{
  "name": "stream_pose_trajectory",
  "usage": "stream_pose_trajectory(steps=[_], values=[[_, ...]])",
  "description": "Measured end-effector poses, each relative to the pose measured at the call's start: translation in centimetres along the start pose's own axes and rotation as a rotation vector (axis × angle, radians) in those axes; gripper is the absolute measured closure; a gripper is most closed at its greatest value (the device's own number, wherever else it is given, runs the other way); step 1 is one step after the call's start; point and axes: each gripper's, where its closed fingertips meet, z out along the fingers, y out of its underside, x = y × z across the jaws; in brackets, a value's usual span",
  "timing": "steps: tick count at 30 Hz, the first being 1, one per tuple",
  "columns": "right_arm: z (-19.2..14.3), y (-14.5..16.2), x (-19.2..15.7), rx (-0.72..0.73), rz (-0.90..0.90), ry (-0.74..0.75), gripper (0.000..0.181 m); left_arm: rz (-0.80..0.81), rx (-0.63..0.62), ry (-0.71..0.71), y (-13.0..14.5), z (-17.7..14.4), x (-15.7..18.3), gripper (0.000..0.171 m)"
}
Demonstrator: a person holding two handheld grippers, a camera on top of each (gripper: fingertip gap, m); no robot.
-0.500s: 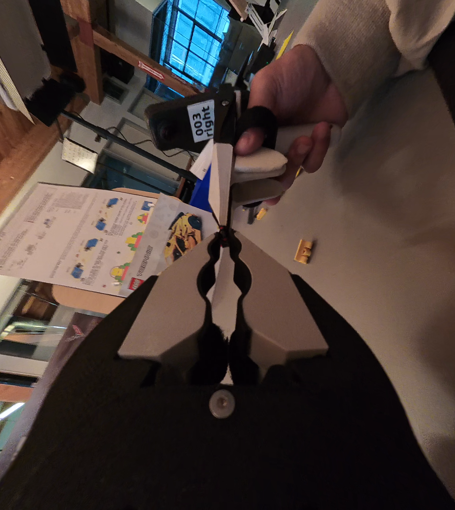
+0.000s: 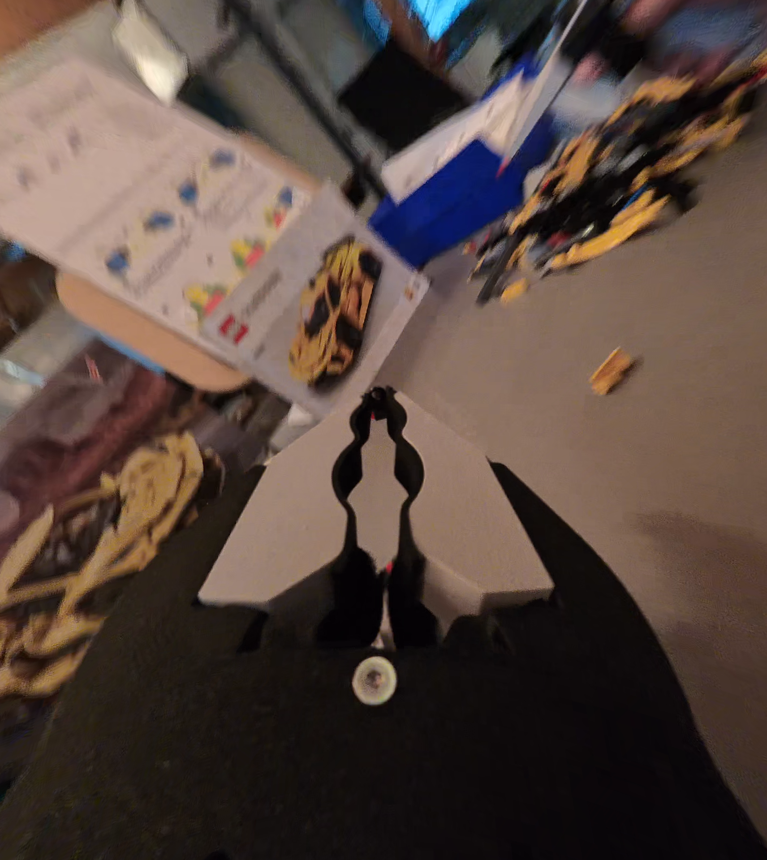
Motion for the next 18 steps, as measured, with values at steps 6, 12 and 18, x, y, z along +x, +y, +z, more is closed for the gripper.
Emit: stream_pose_trajectory(steps=[6,12,18], values=[[-2.2,5.6,6.2,-0.228,0.069,0.296,0.166,-0.399,-0.098,0.064,2.3,0.3,-1.2,0.165],[-0.2,1.3,-4.3,-0.044,-0.203,-0.037,0.15,-0.425,-0.147,0.111,3.7,1.2,0.2,0.165],[3.0,8.6,-20.3,-0.322,-0.486,-0.57,0.146,-0.188,-0.179,0.026,4.1,1.2,-0.1,0.165]])
